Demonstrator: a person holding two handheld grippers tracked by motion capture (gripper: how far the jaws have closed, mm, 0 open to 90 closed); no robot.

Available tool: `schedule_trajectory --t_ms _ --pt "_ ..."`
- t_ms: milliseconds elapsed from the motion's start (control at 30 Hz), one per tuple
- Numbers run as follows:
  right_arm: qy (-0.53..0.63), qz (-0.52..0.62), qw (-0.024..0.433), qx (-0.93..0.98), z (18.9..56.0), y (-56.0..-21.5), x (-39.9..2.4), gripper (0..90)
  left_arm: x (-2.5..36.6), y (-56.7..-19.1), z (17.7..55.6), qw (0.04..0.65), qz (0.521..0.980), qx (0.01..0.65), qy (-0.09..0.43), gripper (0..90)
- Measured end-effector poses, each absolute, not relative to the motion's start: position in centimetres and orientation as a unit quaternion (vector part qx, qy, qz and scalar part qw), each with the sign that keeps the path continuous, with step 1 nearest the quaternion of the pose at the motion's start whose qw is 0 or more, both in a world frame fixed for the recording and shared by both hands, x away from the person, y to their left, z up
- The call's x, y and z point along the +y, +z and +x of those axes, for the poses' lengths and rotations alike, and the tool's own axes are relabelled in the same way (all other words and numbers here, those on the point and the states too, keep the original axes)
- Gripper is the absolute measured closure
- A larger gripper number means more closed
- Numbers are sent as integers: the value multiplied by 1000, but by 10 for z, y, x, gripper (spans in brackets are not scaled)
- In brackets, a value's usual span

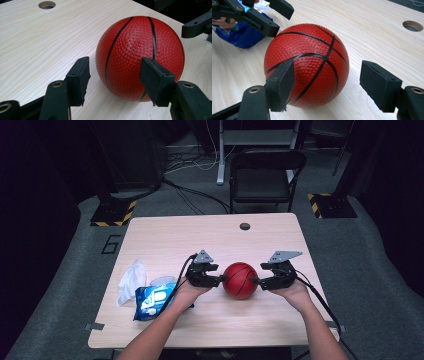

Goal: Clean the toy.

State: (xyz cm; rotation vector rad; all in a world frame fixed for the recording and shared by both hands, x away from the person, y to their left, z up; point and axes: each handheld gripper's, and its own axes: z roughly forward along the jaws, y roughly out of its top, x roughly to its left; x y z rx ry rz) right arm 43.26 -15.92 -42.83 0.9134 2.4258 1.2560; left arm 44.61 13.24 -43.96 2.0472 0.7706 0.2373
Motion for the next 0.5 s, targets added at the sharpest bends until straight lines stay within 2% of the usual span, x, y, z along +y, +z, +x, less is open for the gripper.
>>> schedule_trajectory --t_ms 233,500 --pt "432 315 137 834 431 -423 -160 254 139 -434 444 455 828 312 100 408" --pt "445 327 166 817 417 -412 -167 249 166 -416 440 465 816 322 120 398"
